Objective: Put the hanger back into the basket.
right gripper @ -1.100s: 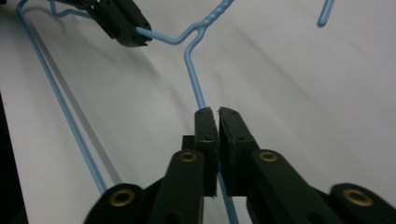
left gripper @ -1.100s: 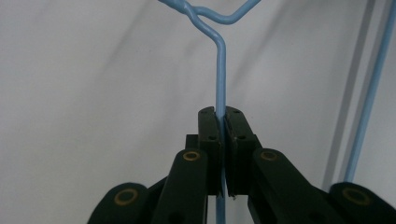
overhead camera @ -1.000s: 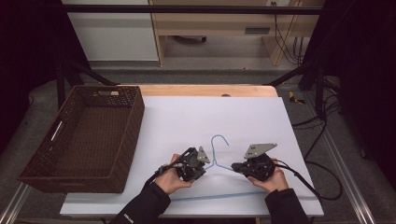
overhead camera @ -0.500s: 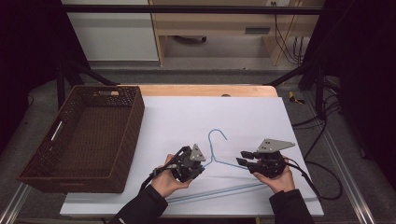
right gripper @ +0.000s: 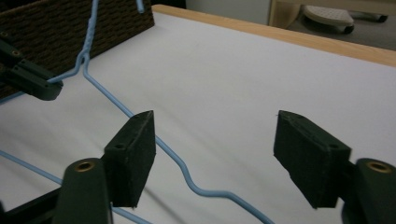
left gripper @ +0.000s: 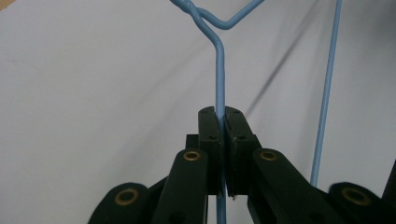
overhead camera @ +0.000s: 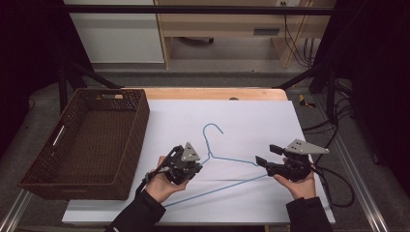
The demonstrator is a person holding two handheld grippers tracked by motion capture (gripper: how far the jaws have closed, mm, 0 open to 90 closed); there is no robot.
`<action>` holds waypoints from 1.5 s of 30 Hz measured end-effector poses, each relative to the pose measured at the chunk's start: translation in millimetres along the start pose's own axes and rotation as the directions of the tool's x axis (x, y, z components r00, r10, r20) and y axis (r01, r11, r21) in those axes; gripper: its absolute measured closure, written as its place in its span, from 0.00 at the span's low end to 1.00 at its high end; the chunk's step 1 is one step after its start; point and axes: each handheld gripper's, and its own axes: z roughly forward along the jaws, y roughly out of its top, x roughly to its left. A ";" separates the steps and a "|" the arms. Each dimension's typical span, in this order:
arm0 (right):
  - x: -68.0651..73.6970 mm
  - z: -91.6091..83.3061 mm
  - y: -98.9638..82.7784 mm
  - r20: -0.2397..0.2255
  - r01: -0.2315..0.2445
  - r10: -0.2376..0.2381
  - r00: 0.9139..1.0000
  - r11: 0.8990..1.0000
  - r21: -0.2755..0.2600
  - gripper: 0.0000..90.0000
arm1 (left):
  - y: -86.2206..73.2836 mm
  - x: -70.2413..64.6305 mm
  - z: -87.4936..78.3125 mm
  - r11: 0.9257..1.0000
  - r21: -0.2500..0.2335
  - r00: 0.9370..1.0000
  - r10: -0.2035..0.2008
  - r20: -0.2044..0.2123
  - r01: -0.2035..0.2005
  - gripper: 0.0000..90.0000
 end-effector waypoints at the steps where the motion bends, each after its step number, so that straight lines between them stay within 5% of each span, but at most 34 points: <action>1: -0.8 -1.0 0.0 0.010 -0.008 0.008 1.000 1.000 -0.006 0.27 | -0.4 1.0 -0.7 1.000 0.001 1.000 -0.002 -0.007 0.002 0.97; 8: -8.9 -6.8 -2.5 0.071 -0.036 0.037 0.997 0.999 -0.022 0.15 | -2.0 10.9 -9.5 1.000 -0.005 0.998 -0.030 -0.053 0.029 0.97; 19: -19.5 -13.6 -9.4 0.110 -0.053 0.054 0.992 0.999 -0.013 0.09 | -1.7 27.9 -37.5 0.992 -0.086 0.985 -0.103 -0.142 0.092 0.97; 33: -23.6 -17.8 -19.1 0.144 -0.080 0.081 0.986 0.997 -0.008 0.04 | 9.3 39.3 -66.4 0.989 -0.130 0.979 -0.095 -0.181 0.072 0.97; 45: -19.2 -15.6 -18.9 0.127 -0.068 0.069 0.989 0.998 -0.014 0.04 | 29.5 51.2 -94.0 0.988 -0.149 0.970 -0.080 -0.230 0.046 0.97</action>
